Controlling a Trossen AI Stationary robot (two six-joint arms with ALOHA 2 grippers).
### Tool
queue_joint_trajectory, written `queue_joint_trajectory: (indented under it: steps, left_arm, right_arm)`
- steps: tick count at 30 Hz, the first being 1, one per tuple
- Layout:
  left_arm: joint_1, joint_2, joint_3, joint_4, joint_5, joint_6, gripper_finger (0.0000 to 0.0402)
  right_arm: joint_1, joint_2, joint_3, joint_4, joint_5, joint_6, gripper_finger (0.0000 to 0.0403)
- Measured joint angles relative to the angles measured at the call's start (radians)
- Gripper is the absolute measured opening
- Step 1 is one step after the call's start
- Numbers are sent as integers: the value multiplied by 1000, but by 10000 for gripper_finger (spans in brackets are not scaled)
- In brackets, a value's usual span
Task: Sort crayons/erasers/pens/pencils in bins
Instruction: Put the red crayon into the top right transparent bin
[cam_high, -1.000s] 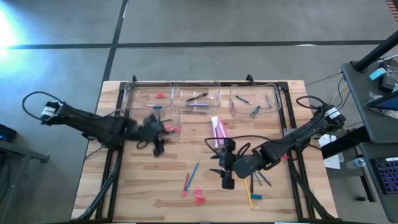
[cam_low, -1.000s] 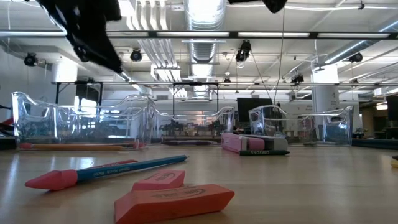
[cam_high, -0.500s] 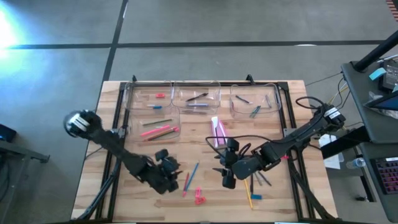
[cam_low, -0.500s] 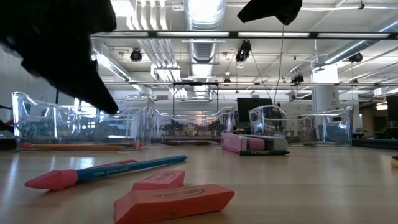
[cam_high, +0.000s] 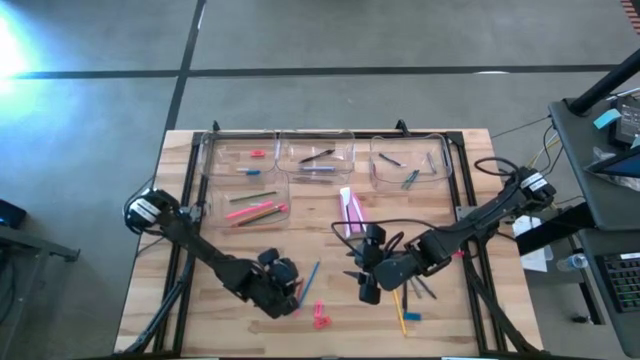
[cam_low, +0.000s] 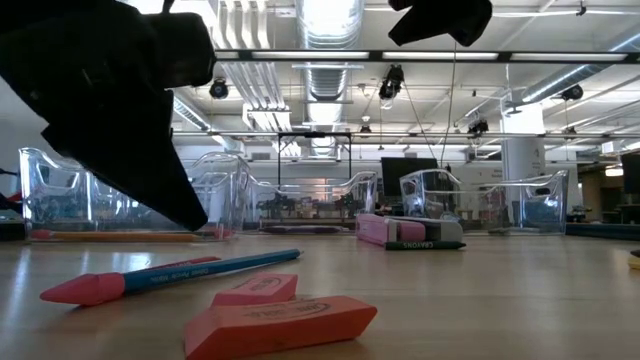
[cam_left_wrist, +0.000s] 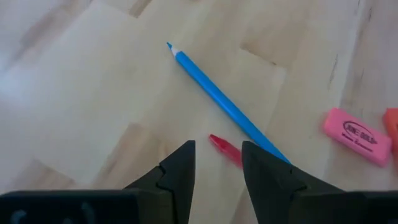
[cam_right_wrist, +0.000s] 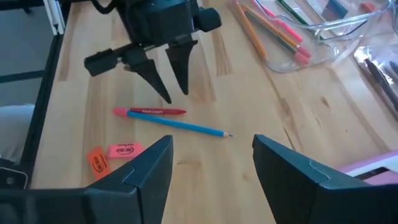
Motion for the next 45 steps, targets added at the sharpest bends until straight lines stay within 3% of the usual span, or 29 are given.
queue_joint_trajectory:
  steps: [7, 12, 27, 32, 39, 45]
  left_arm:
    - [-15, 24, -5, 8, 54, -50, 115]
    - [-19, 52, -2, 113, 67, -44, 115]
    - [-16, 96, 3, 30, 76, -55, 114]
    - [-15, 97, 2, -69, 88, -76, 85]
    - [-14, 98, -2, -99, 103, -27, 13]
    - [-14, 74, 0, -105, 108, 27, 5]
  right_arm:
    - [0, 1, -11, 0, 0, 0, 210]
    - [0, 1, -11, 0, 0, 11, 210]
    - [0, 1, -11, 0, 0, 18, 210]
    - [0, 1, -11, 0, 0, 18, 210]
    - [0, 1, -11, 0, 0, 18, 210]
    - [0, 1, -11, 0, 0, 18, 210]
